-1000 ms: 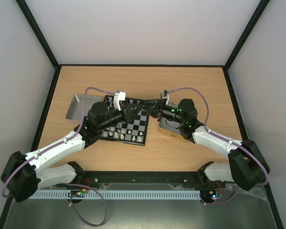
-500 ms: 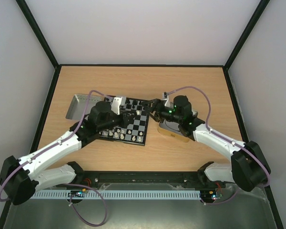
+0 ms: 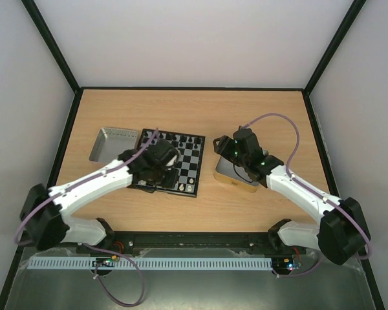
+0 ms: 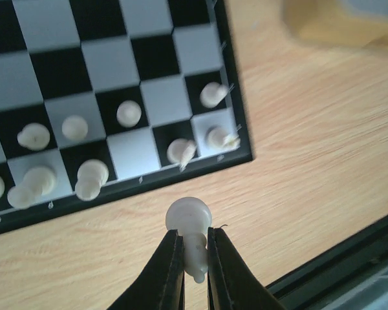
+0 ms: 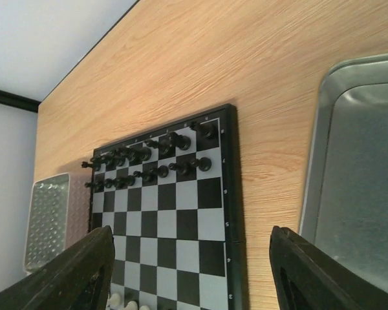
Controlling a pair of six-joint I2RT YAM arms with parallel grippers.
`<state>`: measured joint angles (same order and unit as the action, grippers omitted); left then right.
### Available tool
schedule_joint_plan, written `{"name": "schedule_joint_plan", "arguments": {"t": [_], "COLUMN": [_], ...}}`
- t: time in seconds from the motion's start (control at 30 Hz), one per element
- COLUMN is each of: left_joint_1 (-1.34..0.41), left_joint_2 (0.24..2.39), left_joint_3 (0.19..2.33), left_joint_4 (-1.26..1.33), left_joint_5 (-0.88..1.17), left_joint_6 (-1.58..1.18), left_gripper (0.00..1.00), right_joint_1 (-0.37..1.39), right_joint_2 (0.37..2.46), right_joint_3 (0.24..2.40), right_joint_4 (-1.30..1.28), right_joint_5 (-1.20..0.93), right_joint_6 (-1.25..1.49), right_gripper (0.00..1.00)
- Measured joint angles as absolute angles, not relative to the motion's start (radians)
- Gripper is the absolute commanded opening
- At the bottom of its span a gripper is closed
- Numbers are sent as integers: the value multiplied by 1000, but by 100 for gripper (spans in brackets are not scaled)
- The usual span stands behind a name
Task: Set up the chess pieces on the board
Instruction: Place the chess piece on the chessboard.
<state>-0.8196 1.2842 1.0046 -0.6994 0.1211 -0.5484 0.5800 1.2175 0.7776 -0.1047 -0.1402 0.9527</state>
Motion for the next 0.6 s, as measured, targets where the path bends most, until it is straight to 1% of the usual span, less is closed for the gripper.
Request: {"name": "schedule_joint_plan", "arguments": {"t": [0.13,0.23,0.6], "left_joint_1": [-848,-850,-851], "left_joint_2": [1437,1500,1598], "left_joint_3": [1038,1055,1103], "left_joint_4": [-787,-823,-828], "left_joint_5": [76,56,31], "left_joint_6": [-534,-531,-531], "left_gripper": [7,8,9], "right_joint_1": [575,572,564], "right_joint_2": [1195,1184,1170], "right_joint_3": [773,759,725], "right_joint_4": [-125,-130,-139], "right_joint_5": [-101,-92,-89], "right_joint_6": [934,926,923], "right_gripper": [65,65,65]}}
